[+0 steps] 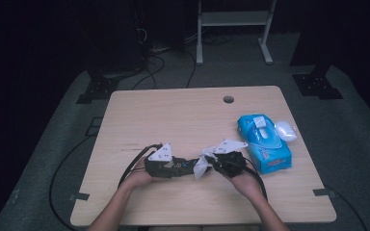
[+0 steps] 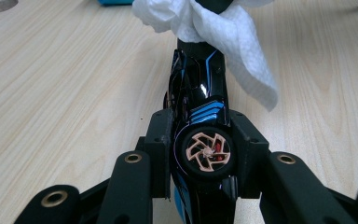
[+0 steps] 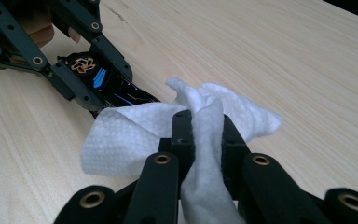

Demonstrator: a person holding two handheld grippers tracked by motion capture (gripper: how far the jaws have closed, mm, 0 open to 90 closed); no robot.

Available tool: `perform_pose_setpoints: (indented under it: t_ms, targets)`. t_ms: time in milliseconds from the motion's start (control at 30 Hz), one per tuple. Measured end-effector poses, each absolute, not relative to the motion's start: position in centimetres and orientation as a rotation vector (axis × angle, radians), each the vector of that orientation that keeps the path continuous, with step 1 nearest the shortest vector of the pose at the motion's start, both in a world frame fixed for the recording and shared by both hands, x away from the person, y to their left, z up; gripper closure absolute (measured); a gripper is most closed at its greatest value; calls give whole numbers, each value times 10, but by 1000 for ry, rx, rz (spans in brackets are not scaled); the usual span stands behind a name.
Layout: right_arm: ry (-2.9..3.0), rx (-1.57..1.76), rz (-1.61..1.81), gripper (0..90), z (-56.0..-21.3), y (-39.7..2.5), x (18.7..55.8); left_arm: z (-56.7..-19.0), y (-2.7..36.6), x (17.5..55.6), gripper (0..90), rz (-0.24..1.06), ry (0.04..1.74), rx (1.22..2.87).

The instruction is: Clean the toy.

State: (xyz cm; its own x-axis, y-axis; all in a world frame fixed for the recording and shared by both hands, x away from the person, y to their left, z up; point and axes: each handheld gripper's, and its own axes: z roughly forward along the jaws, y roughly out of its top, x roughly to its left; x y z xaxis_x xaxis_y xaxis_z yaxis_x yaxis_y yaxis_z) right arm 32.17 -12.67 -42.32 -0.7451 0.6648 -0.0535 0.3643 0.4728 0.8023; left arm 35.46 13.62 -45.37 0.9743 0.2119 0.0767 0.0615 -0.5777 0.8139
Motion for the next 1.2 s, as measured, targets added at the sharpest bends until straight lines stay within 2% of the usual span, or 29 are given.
perform_pose_setpoints:
  t_ms: [200, 433, 667, 967, 1200]
  targets:
    - [2382, 811, 1218, 803, -426, -112, 320, -454, 138, 356, 646, 200, 196, 2179]
    - [2351, 879, 1165, 803, -426, -137, 322, -454, 137, 356, 646, 201, 201, 2178]
    - [2349, 855, 1146, 804, -424, -128, 321, -455, 140, 358, 646, 191, 215, 2173]
    - [2350, 905, 1183, 803, -430, -140, 324, -454, 140, 357, 645, 201, 211, 2174]
    - [2366, 834, 1185, 803, -425, -125, 322, -455, 140, 357, 645, 199, 213, 2173]
